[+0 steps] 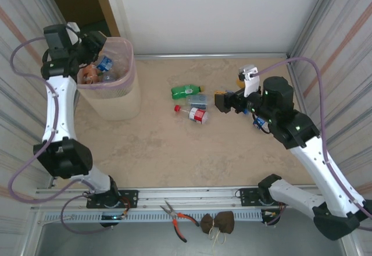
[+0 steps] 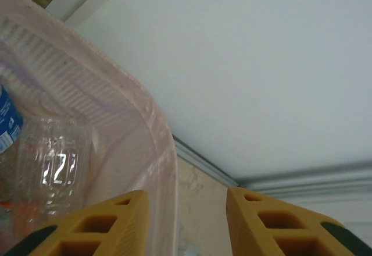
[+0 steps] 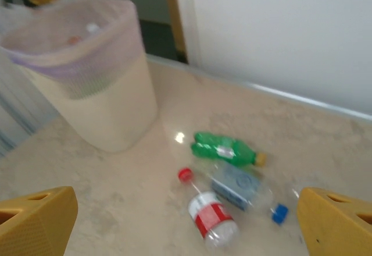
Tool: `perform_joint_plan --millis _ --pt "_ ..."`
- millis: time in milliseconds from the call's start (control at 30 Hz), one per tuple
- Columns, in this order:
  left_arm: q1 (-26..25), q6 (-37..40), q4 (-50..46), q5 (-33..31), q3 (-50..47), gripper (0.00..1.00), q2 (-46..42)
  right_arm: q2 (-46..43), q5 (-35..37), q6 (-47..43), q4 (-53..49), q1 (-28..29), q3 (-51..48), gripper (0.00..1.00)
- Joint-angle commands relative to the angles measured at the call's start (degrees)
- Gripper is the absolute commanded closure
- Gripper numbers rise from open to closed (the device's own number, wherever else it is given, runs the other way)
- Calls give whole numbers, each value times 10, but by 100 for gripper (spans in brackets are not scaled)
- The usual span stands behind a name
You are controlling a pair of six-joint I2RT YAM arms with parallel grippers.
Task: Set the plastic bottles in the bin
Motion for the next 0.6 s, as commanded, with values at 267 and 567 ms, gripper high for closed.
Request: perform_joint_plan --millis 267,567 --pt "1 178 -15 47 -175 51 -185 100 2 -2 -126 -136 3 7" --pt "-2 176 -3 88 -280 50 -267 249 152 -139 -191 -156 22 19"
